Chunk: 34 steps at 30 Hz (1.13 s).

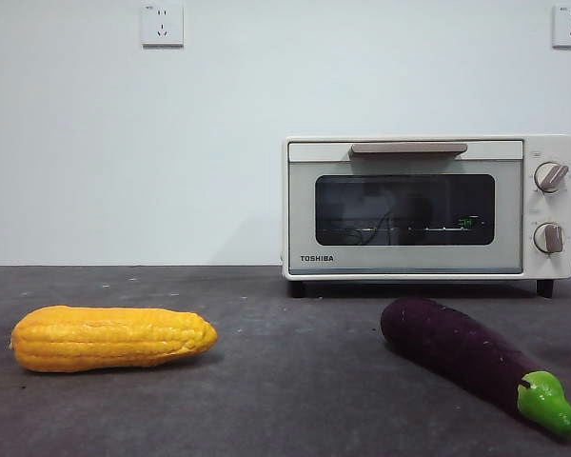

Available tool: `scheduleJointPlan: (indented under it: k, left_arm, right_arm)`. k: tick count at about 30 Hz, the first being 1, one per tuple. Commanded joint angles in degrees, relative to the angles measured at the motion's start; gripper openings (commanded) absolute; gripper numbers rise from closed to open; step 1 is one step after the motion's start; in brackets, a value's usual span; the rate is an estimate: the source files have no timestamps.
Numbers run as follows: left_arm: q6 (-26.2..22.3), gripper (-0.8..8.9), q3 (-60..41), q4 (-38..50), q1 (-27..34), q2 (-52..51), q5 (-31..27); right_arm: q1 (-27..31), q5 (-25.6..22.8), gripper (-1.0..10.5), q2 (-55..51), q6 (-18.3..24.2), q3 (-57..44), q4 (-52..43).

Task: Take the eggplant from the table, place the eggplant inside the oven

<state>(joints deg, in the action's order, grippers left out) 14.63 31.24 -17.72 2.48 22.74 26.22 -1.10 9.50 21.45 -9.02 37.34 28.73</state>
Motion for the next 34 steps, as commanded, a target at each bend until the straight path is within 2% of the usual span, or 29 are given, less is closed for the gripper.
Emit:
scheduleJointPlan:
  k: [1, 5, 9, 15, 20, 29, 30, 34]
  left_arm:
    - [-0.3, -0.05, 4.3, 0.6, 0.1, 4.4, 3.8]
    - [-0.3, -0.05, 12.0, -0.7, 0.0, 11.3, 10.1]
    - [-2.3, -0.05, 20.6, -5.3, -0.8, 17.5, 13.1]
    - [-8.2, -0.05, 32.2, -14.1, -4.5, 24.3, 13.4]
    - [-10.6, -0.05, 37.4, -16.7, -7.8, 27.6, 13.2]
    - [-11.9, -0.05, 38.3, -16.5, -11.1, 30.9, 13.2]
    - [-11.9, -0.05, 38.3, -16.5, -11.5, 31.5, 13.2]
    - [-12.3, -0.05, 38.3, -16.3, -12.7, 33.4, 13.2]
  right_arm:
    - [0.0, 1.6, -0.1, 3.1, 3.7, 6.8, 4.3]
    - [0.0, 1.9, -0.1, 8.0, 6.5, 17.0, 12.4]
    - [-0.1, 3.2, -0.1, 12.3, 8.0, 26.6, 19.4]
    - [-0.1, 5.0, -0.1, 17.5, 8.0, 37.5, 27.7]
    - [-0.1, 8.0, -0.1, 20.4, 8.0, 41.7, 32.7]
    - [-0.1, 14.7, 0.1, 21.8, 7.6, 41.8, 34.4]
    - [-0.1, 15.2, 0.2, 21.9, 7.6, 41.8, 34.4]
    - [-0.1, 16.7, 2.3, 21.9, 7.5, 41.8, 34.4]
